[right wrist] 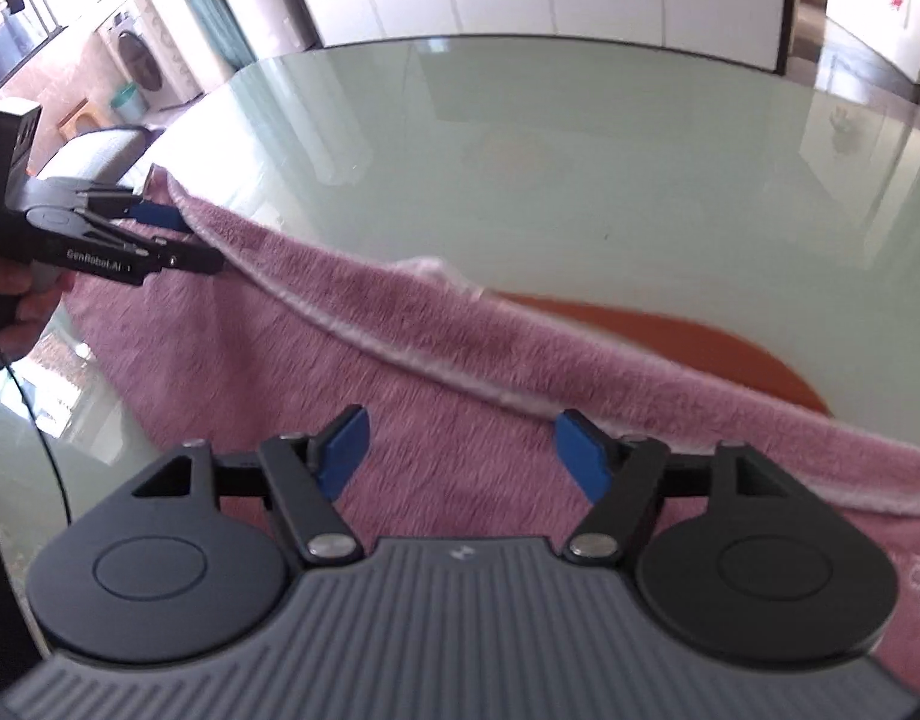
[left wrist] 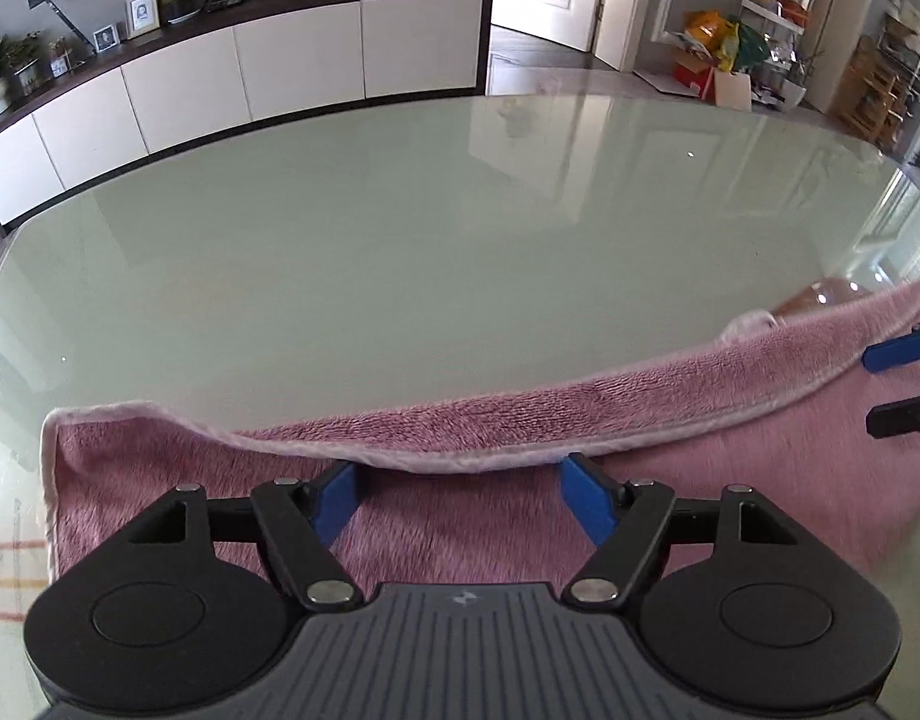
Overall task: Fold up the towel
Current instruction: 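Sweep both open tools along the new folded edge to flatten it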
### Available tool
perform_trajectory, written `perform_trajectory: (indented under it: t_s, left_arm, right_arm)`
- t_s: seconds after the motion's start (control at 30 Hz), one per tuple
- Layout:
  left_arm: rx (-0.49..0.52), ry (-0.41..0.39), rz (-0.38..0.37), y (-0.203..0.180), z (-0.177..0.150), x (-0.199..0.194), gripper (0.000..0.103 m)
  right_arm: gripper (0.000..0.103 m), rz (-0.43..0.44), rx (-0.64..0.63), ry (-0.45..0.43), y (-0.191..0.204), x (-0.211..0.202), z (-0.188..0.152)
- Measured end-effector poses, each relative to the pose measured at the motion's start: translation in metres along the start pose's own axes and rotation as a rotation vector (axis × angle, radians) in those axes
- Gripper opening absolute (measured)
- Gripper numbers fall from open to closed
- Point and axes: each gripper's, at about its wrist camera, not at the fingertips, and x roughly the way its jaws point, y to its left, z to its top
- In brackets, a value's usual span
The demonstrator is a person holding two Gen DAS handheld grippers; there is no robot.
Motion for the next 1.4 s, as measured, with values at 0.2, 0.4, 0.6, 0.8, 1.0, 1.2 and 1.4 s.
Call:
perform_trajectory:
  t_s: [0.2, 0.4, 0.6, 0.8, 1.0, 1.2, 1.4]
  left_arm:
    - [-0.062, -0.049, 0.036, -0.002, 0.025, 0.01, 0.075]
    - [-0.115, -0.089, 0.048, 0.003, 0.035, 0.004, 0.075]
    - [-0.048, -0.067, -0.017, -0.007, 0.024, -0.003, 0.076]
    - [-0.008, -0.04, -0.035, -0.017, 0.018, 0.002, 0.076]
    - [-0.023, -0.038, -0.023, -0.013, 0.011, -0.004, 0.076]
    - [-0.008, -0.027, -0.011, -0.01, 0.011, -0.004, 0.077]
    - [0.01, -0.027, -0.024, -0.03, 0.022, 0.008, 0.079]
  right_arm:
    - [0.07, -0.147, 0.081, -0.127, -0.015, 0.005, 0.013]
    - [0.071, -0.09, 0.243, -0.183, -0.046, -0.017, 0.009]
    - [0.085, 0.264, 0.218, 0.001, -0.038, -0.016, -0.021]
    - [0.085, 0.118, 0.246, -0.041, -0.047, -0.009, -0.011]
    - [0.084, -0.111, 0.318, -0.207, -0.078, -0.032, -0.009]
    - [0.084, 0.002, 0.178, -0.061, -0.064, -0.04, -0.031]
    - [0.089, -0.068, 0.108, -0.01, -0.052, -0.032, -0.03]
